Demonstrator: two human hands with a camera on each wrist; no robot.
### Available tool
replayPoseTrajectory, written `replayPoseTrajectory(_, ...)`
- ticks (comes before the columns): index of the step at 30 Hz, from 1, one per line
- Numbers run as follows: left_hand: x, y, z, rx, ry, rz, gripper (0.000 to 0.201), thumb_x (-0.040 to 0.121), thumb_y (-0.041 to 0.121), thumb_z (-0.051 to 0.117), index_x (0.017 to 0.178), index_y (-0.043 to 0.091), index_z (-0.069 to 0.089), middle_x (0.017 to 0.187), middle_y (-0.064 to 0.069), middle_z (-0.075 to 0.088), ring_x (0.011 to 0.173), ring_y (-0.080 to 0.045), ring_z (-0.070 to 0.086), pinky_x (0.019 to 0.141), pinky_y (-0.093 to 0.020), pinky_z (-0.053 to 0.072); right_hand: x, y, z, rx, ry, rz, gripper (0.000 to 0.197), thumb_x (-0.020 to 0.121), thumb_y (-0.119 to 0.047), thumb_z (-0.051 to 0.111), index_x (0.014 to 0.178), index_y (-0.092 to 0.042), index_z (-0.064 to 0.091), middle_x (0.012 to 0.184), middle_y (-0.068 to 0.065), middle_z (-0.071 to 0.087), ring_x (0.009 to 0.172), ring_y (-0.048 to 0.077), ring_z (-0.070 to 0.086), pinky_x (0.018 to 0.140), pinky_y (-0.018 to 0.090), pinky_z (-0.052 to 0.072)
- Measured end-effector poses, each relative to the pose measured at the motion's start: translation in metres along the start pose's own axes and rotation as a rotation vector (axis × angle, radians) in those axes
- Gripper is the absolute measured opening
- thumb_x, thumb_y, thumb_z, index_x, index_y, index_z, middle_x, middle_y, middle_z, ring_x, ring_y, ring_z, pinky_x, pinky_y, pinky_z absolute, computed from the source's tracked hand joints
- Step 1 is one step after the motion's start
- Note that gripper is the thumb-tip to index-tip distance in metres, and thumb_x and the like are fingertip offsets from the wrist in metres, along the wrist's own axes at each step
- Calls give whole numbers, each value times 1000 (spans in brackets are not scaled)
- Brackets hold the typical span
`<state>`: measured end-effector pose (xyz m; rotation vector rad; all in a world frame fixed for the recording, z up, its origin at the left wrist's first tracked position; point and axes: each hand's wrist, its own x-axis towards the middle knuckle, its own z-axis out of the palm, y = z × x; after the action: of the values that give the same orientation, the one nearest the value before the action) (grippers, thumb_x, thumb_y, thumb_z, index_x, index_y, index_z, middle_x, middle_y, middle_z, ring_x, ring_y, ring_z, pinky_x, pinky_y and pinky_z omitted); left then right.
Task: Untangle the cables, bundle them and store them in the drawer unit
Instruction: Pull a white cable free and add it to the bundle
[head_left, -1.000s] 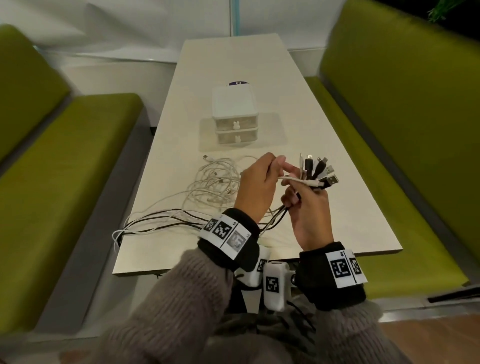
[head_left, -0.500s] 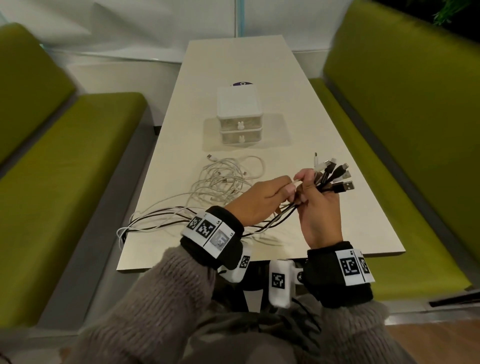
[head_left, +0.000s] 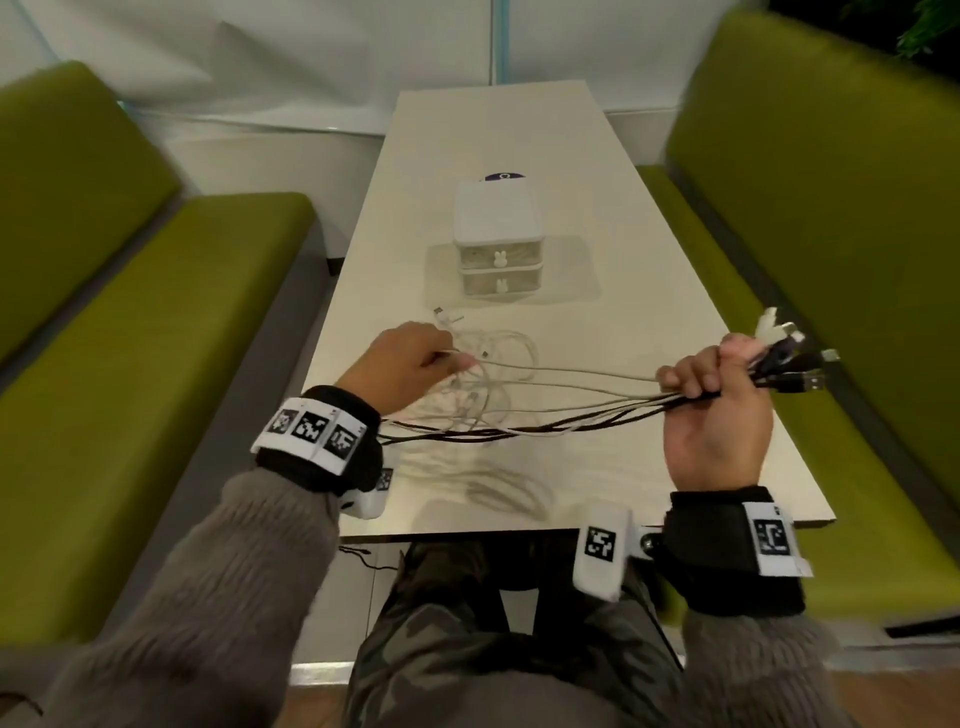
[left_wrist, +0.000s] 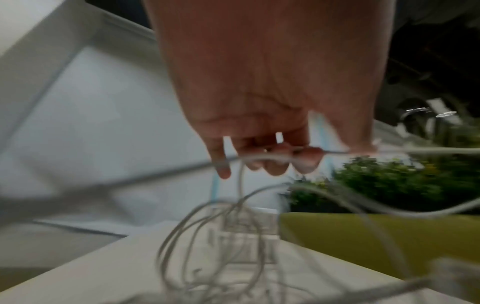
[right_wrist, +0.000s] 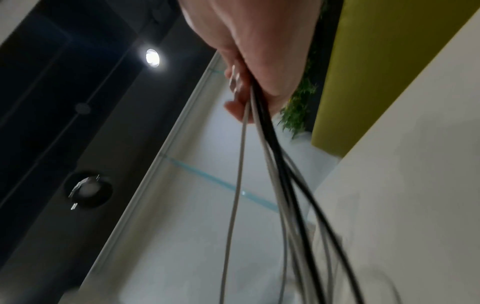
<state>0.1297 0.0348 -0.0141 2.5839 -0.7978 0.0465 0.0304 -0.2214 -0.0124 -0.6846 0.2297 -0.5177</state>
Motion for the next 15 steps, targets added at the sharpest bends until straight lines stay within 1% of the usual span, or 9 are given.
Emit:
replayPoseTrajectory(1,1,-8,-3,-1,5,-21,46,90,49,49,59,19,34,59,2,37,59,-17,37,57,-32,27,2,-5,-2,7,1,-25,34,103,-19,37,70,-20,46,51,-8,30,48,9,29,50,21,39)
replayPoseTrajectory(3,5,-13,-8,-30,20,-28,43,94,43,45,59,21,30,58,2,35,56,-15,34,57,-33,25,2,-8,-2,-31,-4,-63,36,103,-22,39,68,-21,46,51,-8,29,48,9,28,49,21,35)
replayPoseTrajectory(5,14,-8,-10,-102,57,-40,38,99,32,40,63,21,31,61,2,35,57,-11,33,60,-31,24,-5,-2,4,-119,-18,-71,35,103,-26,39,69,-20,44,52,-8,29,49,9,27,48,21,32)
replayPoseTrajectory(6,19,-4,-10,-145,73,-40,35,100,30,37,66,19,34,62,2,36,58,-10,34,62,-31,25,-8,2,7,-158,-27,-69,34,103,-27,39,70,-19,44,52,-8,29,49,9,27,48,21,30)
replayPoseTrajectory(9,28,15,-4,-197,76,35,32,96,40,30,75,18,43,68,5,42,68,-14,39,64,-27,27,-12,11,12,-286,-37,-62,30,102,-26,41,74,-18,46,50,-11,32,48,7,27,47,20,28)
replayPoseTrajectory(11,30,28,3,-205,85,91,34,90,48,27,77,23,45,72,5,42,75,-16,39,68,-19,28,-12,17,13,-421,-45,-70,20,98,-24,50,79,-18,51,50,-12,36,47,6,31,48,21,30)
replayPoseTrajectory(13,31,43,9,-248,108,151,33,89,49,28,78,24,48,75,3,41,75,-11,38,70,-11,27,-13,24,16,-576,-105,-96,5,91,-25,62,89,-22,61,55,-9,39,49,6,35,51,21,34)
replayPoseTrajectory(14,32,51,11,-269,111,188,33,89,47,31,80,23,50,76,4,41,75,-7,38,70,-9,27,-15,27,18,-635,-149,-106,8,88,-27,66,95,-24,64,58,-6,38,51,7,36,52,20,34)
replayPoseTrajectory(15,33,60,13,-286,105,224,32,90,45,33,83,21,53,76,5,42,76,-3,38,70,-9,28,-15,31,19,-678,-192,-95,17,85,-28,69,101,-25,66,59,-3,35,53,9,34,53,20,32)
